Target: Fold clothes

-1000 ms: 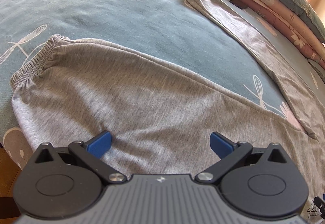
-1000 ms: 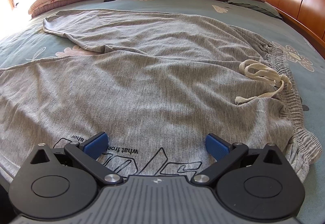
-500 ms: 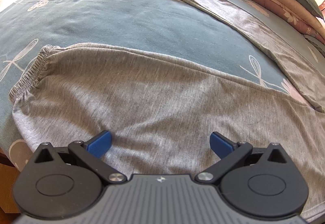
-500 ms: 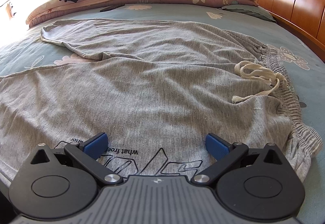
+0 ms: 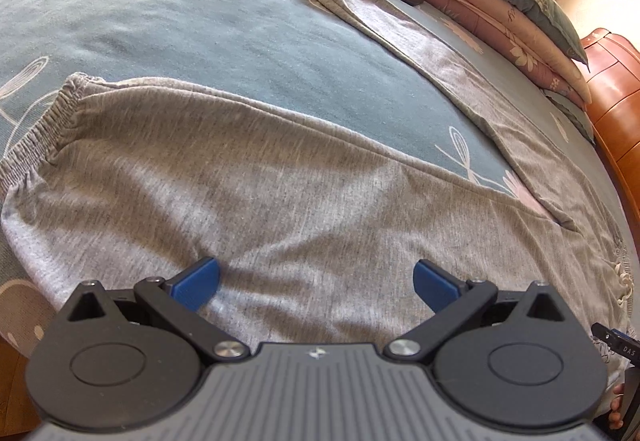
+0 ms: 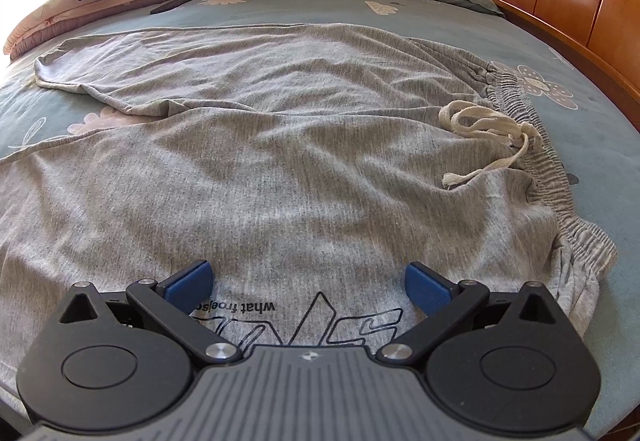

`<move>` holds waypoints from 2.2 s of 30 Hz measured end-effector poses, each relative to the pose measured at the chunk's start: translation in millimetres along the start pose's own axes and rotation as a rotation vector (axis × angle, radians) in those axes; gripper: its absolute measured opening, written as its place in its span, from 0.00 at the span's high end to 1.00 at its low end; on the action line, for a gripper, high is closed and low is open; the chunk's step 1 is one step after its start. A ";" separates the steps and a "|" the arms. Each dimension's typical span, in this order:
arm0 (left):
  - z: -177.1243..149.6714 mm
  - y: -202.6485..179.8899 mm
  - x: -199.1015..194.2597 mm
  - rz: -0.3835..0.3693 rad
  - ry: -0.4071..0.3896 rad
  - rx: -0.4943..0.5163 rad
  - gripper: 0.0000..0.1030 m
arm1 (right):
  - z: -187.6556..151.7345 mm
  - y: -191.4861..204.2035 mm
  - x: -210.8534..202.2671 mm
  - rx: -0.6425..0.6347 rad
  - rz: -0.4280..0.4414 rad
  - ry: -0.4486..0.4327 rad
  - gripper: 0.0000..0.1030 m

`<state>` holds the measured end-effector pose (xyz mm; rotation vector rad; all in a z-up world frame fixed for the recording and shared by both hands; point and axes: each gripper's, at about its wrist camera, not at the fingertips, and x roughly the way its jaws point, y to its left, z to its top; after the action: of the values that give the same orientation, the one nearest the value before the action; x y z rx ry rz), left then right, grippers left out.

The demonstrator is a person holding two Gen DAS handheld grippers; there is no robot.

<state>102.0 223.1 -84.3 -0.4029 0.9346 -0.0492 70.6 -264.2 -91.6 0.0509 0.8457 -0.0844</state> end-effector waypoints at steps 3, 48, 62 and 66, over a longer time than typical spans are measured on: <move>-1.3 4.3 -1.5 -0.032 -0.009 -0.002 0.01 | 1.3 0.8 0.3 0.012 -0.009 0.009 0.00; -18.6 4.6 -2.8 -0.048 -0.129 0.027 0.01 | 99.0 50.3 -45.8 -0.124 0.387 -0.149 0.00; -17.6 14.1 -2.6 -0.088 -0.169 -0.043 0.01 | 231.6 190.3 122.2 -0.073 0.883 0.190 0.00; -18.6 11.1 -2.2 -0.075 -0.170 -0.018 0.01 | 228.2 211.2 148.9 -0.112 0.819 0.200 0.00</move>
<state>84.5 227.9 -96.4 -0.4519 0.7526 -0.0743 359.0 -80.0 -49.6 0.2995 0.9716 0.7470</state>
